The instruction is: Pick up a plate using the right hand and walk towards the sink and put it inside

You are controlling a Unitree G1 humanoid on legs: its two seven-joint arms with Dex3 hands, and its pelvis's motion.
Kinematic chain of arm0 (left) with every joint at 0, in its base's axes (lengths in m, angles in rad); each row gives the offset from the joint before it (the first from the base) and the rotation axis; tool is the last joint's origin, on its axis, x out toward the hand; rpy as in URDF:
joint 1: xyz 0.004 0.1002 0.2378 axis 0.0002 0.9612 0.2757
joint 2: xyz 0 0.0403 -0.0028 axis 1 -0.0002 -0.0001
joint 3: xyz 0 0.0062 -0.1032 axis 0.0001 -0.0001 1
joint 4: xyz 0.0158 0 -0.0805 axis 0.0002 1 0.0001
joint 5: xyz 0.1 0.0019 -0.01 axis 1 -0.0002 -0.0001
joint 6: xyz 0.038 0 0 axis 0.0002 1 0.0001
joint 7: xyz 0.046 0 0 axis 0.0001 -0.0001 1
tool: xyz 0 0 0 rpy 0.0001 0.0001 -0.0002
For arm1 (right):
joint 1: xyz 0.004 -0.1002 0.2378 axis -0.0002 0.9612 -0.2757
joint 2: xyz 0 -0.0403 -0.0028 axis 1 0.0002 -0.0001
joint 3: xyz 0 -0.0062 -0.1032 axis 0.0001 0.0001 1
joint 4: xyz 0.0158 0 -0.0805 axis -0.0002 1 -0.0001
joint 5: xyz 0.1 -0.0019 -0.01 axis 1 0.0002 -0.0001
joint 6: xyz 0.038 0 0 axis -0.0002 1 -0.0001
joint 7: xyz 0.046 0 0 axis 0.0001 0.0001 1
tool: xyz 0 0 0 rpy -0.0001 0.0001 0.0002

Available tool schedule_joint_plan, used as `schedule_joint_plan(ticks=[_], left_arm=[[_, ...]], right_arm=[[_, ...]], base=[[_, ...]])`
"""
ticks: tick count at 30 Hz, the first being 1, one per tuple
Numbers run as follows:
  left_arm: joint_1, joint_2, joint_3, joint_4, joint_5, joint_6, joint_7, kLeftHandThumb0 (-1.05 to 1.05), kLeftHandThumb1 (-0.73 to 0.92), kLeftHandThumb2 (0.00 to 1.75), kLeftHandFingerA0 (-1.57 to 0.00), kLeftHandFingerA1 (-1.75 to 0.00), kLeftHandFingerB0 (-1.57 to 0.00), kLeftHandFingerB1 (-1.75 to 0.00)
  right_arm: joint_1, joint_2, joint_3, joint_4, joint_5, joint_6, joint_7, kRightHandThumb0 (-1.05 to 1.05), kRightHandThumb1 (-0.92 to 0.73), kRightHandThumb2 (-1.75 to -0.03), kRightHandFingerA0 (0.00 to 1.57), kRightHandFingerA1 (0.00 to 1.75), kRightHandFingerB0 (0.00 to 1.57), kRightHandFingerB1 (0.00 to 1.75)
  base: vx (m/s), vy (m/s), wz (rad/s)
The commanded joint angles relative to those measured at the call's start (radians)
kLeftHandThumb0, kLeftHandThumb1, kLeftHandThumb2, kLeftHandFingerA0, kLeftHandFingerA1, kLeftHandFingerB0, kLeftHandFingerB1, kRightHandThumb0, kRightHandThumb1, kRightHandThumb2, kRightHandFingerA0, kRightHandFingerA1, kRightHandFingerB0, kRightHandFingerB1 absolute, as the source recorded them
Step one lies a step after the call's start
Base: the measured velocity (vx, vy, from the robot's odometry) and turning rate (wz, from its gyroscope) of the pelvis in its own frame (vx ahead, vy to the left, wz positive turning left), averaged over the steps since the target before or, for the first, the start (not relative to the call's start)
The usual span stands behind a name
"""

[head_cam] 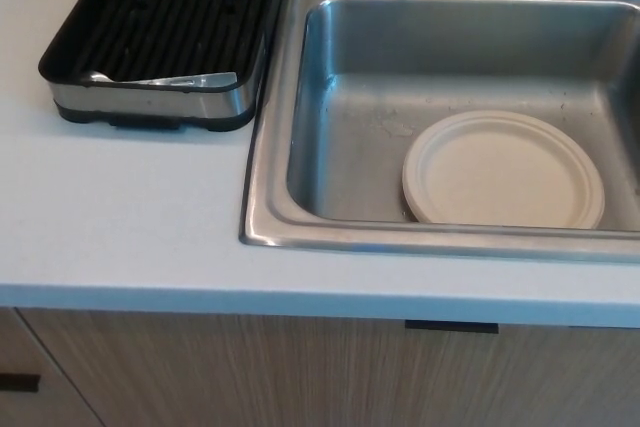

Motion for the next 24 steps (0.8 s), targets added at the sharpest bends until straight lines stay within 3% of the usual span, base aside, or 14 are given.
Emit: schedule_joint_plan(ticks=[1,3,4,12,13,14,24], left_arm=[[0.003,0.007,0.010,0.009,-0.010,0.024,0.004,0.13,0.45,1.58,-1.03,-1.46,-0.99,-1.25],[0.002,0.008,0.011,0.013,-0.010,0.021,0.003,0.13,0.45,1.58,-1.03,-1.46,-0.99,-1.25],[-0.007,0.009,0.006,0.012,-0.001,0.032,0.015,0.07,0.67,1.31,-1.26,-1.25,-1.16,-1.16],[-0.017,0.009,0.006,0.008,0.000,0.035,0.026,0.08,0.67,1.31,-1.26,-1.25,-1.13,-1.15],[-0.018,0.012,0.004,0.010,0.003,0.034,0.027,0.16,0.50,1.54,-1.04,-1.44,-0.93,-1.22],[-0.019,0.015,0.003,0.014,0.005,0.033,0.027,0.08,0.68,1.32,-1.26,-1.25,-1.11,-1.13],[-0.012,0.007,0.018,0.012,-0.009,0.025,0.015,0.08,0.69,1.32,-1.26,-1.26,-1.17,-1.17]], right_arm=[[-0.009,-0.019,0.019,0.028,0.045,-0.059,-0.039,-0.32,-0.62,-0.59,1.22,0.82,1.00,0.55],[-0.010,-0.020,0.026,0.032,0.049,-0.060,-0.044,-0.32,-0.62,-0.59,1.22,0.82,1.00,0.55],[-0.009,-0.016,0.027,0.029,0.059,-0.068,-0.031,-0.29,-0.63,-0.59,1.22,0.79,0.99,0.56],[-0.003,-0.013,0.038,0.026,0.097,-0.066,-0.009,-0.28,-0.64,-0.60,1.18,0.76,0.94,0.55],[-0.011,-0.014,0.035,0.037,0.106,-0.066,-0.004,-0.26,-0.65,-0.61,1.22,0.77,0.96,0.55],[-0.021,-0.016,0.033,0.051,0.110,-0.065,-0.003,-0.25,-0.65,-0.60,1.22,0.79,0.98,0.55],[-0.023,-0.018,0.033,0.054,0.140,-0.091,0.007,-0.25,-0.66,-0.60,1.21,0.80,0.97,0.56]], base=[[0.00,0.000,0.00],[0.00,0.000,0.00],[0.00,0.000,0.00],[0.00,0.000,0.00],[0.00,0.000,0.00],[0.00,0.000,0.00],[0.00,0.000,0.00]])
